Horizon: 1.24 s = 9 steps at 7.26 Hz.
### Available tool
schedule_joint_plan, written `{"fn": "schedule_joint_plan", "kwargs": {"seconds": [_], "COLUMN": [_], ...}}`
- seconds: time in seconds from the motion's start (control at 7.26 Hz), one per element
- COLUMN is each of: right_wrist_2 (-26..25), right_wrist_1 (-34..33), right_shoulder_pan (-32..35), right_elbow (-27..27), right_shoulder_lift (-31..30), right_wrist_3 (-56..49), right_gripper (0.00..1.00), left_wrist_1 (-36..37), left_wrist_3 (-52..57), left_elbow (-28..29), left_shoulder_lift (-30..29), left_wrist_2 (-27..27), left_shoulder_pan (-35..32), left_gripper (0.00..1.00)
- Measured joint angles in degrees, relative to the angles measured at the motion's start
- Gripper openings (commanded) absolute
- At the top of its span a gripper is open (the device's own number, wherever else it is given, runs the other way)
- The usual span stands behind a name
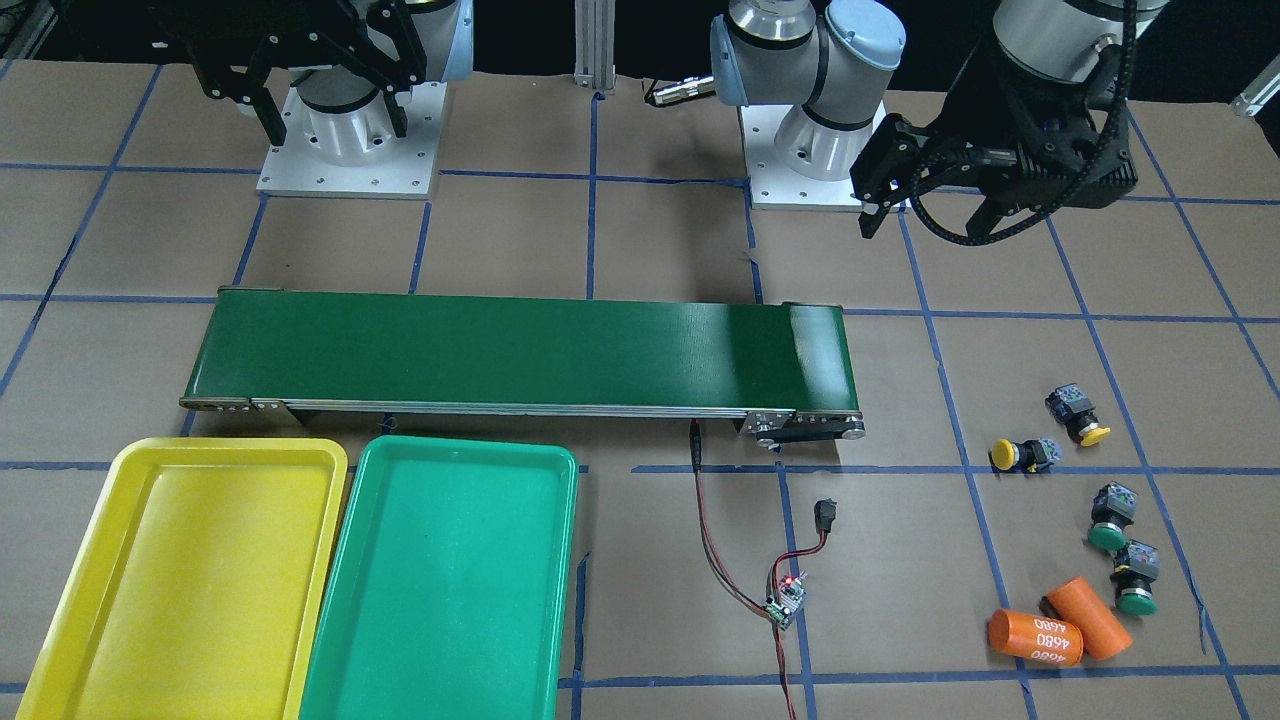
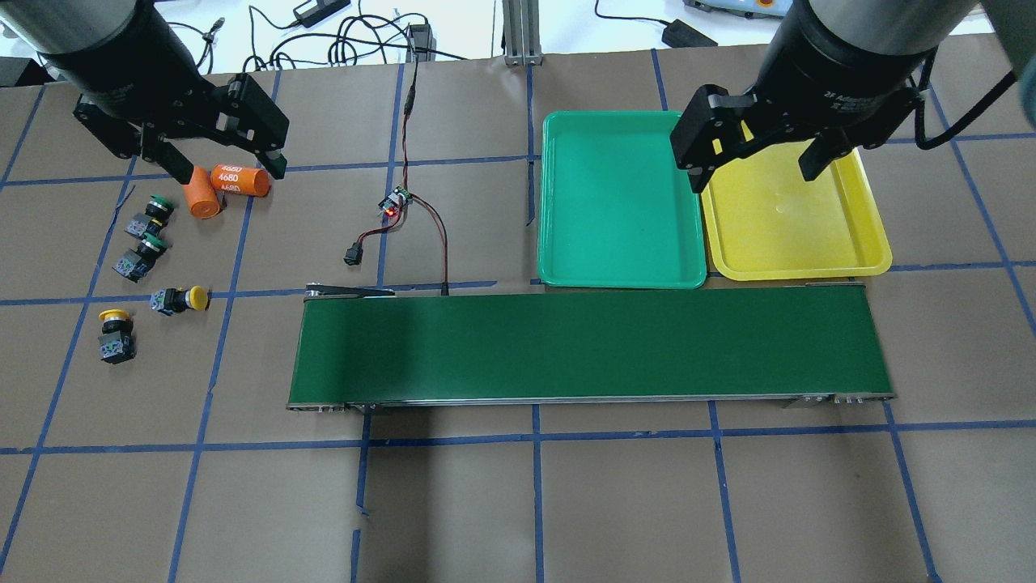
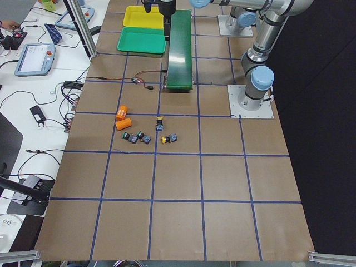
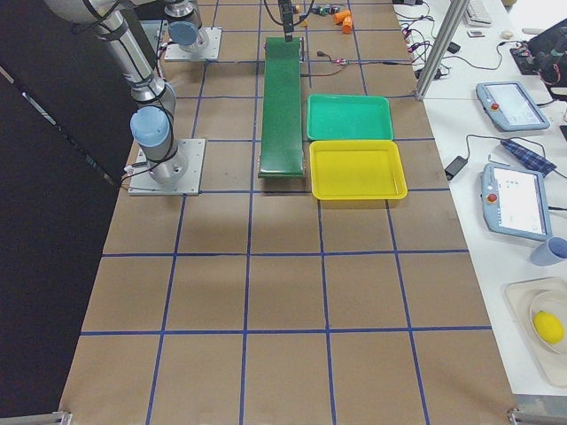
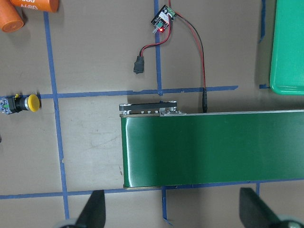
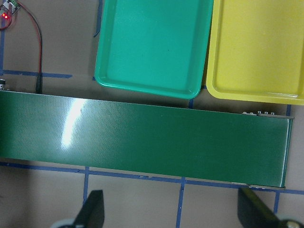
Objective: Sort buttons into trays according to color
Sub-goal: 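Lower the left gripper onto a yellow-capped button switch and grasp it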
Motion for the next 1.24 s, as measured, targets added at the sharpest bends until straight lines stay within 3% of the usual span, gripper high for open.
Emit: {"fn": "schedule_joint_plan", "kwargs": {"seconds": [0.83, 1.24], "right_wrist_2": [0.00, 0.00], "right_wrist_1": [0.00, 0.00], "right_shoulder_pan": [-0.03, -0.04], "right_elbow": [0.00, 0.00], "right_shoulder_lift": [-0.02, -0.06], "right_wrist_3": [0.04, 0.03], "right_gripper": [1.00, 1.00], "left_wrist_1": [-0.81, 4.59], "left_wrist_3": [0.81, 14.20], "left_elbow": [-0.30, -5.06], "left_shoulder_lift": [0.28, -5.78], "left_wrist_2": [-0.40, -0.34], "left_shoulder_pan": [0.98, 10.97], "left_gripper": [1.00, 1.00]}}
